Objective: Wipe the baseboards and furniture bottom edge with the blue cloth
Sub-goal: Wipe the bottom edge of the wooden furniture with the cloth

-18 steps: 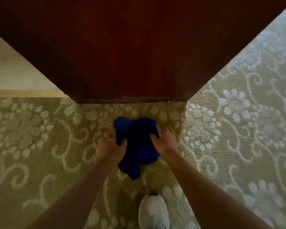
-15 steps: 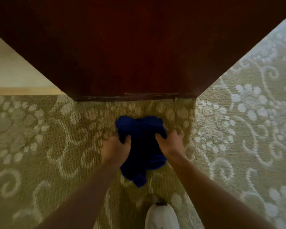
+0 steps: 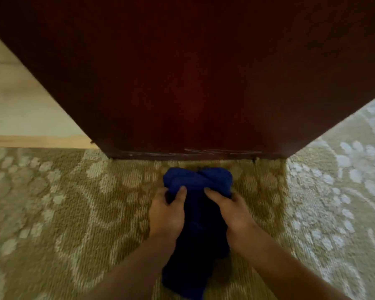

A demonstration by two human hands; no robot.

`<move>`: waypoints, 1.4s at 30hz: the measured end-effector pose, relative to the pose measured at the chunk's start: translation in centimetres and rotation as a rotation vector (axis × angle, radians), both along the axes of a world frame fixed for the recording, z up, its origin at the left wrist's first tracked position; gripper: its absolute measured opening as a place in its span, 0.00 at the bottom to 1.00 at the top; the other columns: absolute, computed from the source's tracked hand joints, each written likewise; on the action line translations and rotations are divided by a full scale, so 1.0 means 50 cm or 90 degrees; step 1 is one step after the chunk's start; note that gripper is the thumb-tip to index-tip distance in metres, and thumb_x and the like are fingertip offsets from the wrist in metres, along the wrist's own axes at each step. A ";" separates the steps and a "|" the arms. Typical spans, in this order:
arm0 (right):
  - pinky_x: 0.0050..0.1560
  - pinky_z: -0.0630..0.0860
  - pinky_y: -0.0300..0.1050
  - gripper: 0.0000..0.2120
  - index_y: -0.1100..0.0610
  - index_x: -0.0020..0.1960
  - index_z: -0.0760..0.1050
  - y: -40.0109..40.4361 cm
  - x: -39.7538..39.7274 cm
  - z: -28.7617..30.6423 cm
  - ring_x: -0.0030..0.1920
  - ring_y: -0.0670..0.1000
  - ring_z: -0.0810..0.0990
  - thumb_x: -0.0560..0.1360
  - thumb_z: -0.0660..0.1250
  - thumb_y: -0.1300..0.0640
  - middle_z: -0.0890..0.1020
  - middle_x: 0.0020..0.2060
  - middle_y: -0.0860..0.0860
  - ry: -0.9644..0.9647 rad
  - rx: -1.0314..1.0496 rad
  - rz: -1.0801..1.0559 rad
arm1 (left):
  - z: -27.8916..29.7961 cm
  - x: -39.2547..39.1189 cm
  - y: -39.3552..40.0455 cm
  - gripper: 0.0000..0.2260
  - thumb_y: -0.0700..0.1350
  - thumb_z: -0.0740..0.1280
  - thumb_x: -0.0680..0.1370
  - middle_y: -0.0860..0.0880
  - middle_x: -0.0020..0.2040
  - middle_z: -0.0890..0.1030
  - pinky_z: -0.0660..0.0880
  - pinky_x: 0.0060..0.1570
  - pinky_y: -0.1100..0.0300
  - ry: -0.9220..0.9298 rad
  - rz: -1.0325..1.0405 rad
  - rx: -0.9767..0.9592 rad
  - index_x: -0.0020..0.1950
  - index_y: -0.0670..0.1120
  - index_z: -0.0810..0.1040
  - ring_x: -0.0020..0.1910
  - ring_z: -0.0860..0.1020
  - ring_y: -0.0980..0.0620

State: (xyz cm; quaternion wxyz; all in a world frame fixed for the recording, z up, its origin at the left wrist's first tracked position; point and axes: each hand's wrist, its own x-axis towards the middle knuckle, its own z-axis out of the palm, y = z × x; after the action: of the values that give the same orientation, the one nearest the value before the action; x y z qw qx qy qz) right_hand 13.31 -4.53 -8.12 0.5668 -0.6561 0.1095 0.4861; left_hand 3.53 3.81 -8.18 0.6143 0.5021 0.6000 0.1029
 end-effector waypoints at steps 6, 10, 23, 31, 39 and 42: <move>0.44 0.81 0.50 0.18 0.52 0.62 0.78 0.065 -0.079 0.010 0.51 0.58 0.85 0.73 0.71 0.52 0.86 0.52 0.55 0.171 0.045 0.060 | 0.037 -0.106 0.072 0.20 0.56 0.68 0.77 0.47 0.57 0.78 0.78 0.55 0.45 -0.018 0.130 -0.059 0.62 0.45 0.72 0.53 0.79 0.45; 0.41 0.79 0.47 0.12 0.55 0.57 0.80 0.126 -0.127 0.048 0.48 0.57 0.85 0.75 0.69 0.53 0.87 0.48 0.55 0.211 0.049 0.097 | 0.061 -0.167 0.129 0.18 0.53 0.71 0.75 0.45 0.55 0.81 0.79 0.53 0.43 -0.063 0.219 -0.109 0.60 0.45 0.76 0.51 0.82 0.43; 0.64 0.74 0.53 0.14 0.60 0.63 0.76 0.223 -0.102 0.174 0.60 0.59 0.80 0.78 0.66 0.60 0.81 0.60 0.60 0.213 0.035 0.119 | 0.179 -0.161 0.242 0.06 0.48 0.66 0.80 0.44 0.46 0.82 0.78 0.50 0.44 0.016 0.234 0.019 0.45 0.48 0.78 0.45 0.80 0.42; 0.57 0.79 0.54 0.17 0.55 0.64 0.75 0.300 -0.134 -0.036 0.56 0.57 0.83 0.77 0.67 0.54 0.84 0.56 0.57 0.246 0.081 0.094 | 0.049 -0.107 0.311 0.07 0.40 0.68 0.76 0.42 0.48 0.81 0.76 0.47 0.53 0.002 0.466 0.033 0.52 0.40 0.80 0.44 0.78 0.44; 0.55 0.80 0.57 0.18 0.53 0.61 0.76 0.299 -0.072 -0.089 0.51 0.59 0.83 0.72 0.70 0.52 0.83 0.54 0.56 0.219 0.050 0.002 | 0.026 -0.030 0.275 0.09 0.44 0.62 0.79 0.39 0.52 0.78 0.75 0.52 0.46 0.153 0.363 0.187 0.56 0.40 0.74 0.52 0.78 0.40; 0.52 0.80 0.63 0.23 0.51 0.63 0.75 0.241 -0.040 -0.113 0.52 0.62 0.83 0.70 0.69 0.48 0.82 0.56 0.56 0.204 0.004 -0.069 | 0.027 0.012 0.233 0.09 0.44 0.66 0.79 0.43 0.54 0.79 0.76 0.56 0.48 0.103 0.279 0.120 0.58 0.42 0.76 0.53 0.78 0.41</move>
State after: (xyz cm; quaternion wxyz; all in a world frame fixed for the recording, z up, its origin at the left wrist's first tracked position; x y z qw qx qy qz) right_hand 11.32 7.52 -13.78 0.5695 -0.5614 0.2323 0.5536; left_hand 4.15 15.47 -6.85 0.4778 0.4216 0.7296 0.2482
